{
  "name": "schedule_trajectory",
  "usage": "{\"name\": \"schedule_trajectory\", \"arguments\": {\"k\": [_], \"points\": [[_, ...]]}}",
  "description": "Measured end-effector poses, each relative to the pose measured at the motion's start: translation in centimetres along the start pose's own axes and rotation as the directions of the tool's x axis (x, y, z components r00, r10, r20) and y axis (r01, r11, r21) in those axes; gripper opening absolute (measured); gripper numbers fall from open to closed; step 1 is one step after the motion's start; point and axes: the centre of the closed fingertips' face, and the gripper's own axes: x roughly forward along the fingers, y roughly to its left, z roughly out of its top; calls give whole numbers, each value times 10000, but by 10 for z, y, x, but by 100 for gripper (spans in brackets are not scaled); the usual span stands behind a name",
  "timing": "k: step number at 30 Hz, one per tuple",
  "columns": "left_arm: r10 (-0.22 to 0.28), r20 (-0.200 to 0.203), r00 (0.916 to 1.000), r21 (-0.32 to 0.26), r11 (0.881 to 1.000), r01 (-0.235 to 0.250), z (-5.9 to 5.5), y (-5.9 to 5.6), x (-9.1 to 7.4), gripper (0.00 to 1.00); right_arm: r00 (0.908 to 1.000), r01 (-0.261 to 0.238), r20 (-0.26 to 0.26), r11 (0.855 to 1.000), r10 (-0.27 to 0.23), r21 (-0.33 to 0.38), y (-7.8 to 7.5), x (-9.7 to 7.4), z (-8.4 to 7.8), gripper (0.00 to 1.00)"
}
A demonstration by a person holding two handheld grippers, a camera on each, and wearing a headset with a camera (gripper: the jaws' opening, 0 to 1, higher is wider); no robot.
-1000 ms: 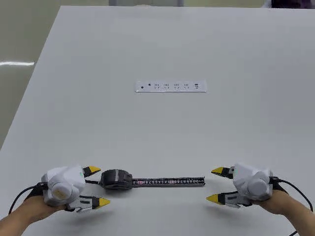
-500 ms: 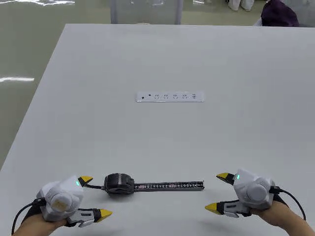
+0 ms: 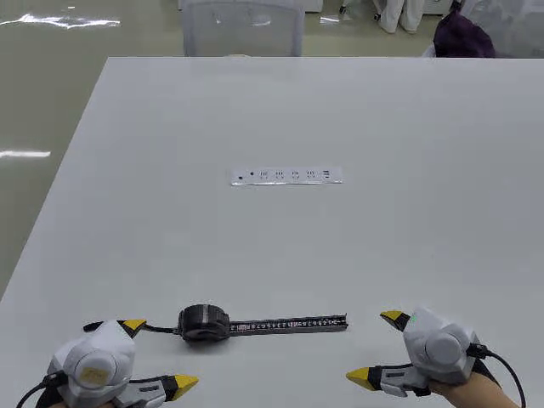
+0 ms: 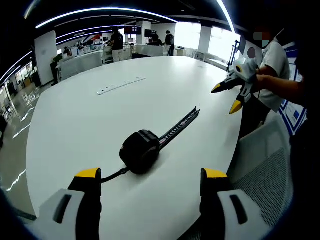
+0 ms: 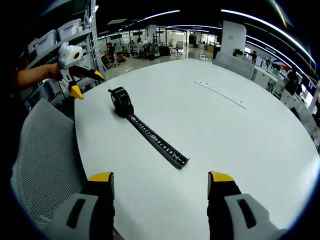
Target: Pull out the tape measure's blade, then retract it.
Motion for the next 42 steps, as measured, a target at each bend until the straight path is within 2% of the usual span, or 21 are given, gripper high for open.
{"name": "schedule_trajectory", "arguments": {"k": [5, 13, 19, 21, 25, 32, 42], "points": [[175, 143, 9997, -185, 9997, -172, 1, -5, -5, 84, 9992, 323, 227, 9991, -329, 284, 7, -7, 9, 79], [309, 314, 9990, -613, 9977, -289, -2, -18, -11, 90, 9964, 539, 610, 9952, -589, 816, 24, -14, 18, 85], [595, 562, 9966, -745, 9957, -552, 3, -16, -16, 95, 9918, 780, 937, 9927, -866, 924, 28, -18, 26, 90], [709, 662, 9953, -734, 9951, -660, 6, -16, -17, 96, 9889, 746, 1200, 9914, -874, 1078, 32, -19, 30, 92], [861, 624, 9943, -797, 9935, -810, 4, -16, -19, 99, 9858, 795, 1376, 9892, -963, 1230, 36, -21, 34, 94], [1198, 747, 9900, -1178, 9869, -1106, 3, -19, -25, 99, 9850, 947, 1306, 9859, -1128, 1378, 41, -22, 31, 97], [1542, 917, 9838, -1480, 9791, -1397, 3, -19, -27, 99, 9802, 994, 1527, 9806, -1256, 1689, 48, -25, 37, 97]]}}
